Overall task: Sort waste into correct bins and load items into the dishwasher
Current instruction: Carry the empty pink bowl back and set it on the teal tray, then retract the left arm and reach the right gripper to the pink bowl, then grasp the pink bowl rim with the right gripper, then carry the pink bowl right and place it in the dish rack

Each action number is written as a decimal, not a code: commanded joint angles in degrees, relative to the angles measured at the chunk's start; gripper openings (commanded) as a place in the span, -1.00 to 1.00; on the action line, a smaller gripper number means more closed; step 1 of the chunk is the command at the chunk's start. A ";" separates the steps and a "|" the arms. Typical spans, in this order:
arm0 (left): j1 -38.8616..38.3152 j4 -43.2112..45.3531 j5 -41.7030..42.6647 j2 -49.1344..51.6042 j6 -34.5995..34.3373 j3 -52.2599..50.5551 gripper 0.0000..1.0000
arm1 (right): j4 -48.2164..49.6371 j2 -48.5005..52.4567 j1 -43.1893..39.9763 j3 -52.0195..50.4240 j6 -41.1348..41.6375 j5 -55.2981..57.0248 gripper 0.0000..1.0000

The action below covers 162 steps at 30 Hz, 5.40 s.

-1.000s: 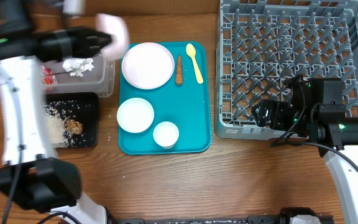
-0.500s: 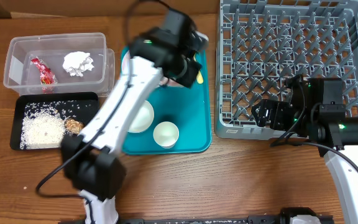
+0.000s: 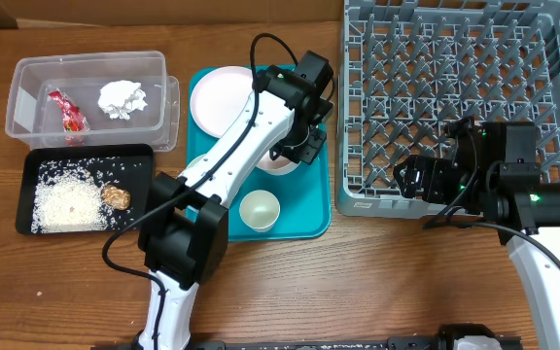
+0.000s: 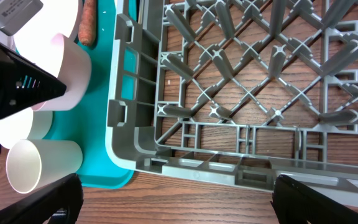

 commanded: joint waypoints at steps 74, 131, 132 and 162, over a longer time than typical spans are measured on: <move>31.04 -25.49 -0.57 -1.29 -9.51 43.28 0.53 | 17.46 48.26 34.14 21.29 -7.74 22.45 -0.22; 31.08 -22.97 -0.98 -1.29 -9.51 43.28 1.00 | -14.16 64.19 32.24 48.43 -1.68 11.65 -0.58; 31.08 -22.97 -0.98 -1.29 -9.51 43.28 0.99 | -14.19 64.19 32.24 48.43 -1.68 11.65 -0.58; 31.08 -22.97 -0.98 -1.29 -9.51 43.28 1.00 | -22.91 56.96 23.76 81.07 4.20 53.09 -0.93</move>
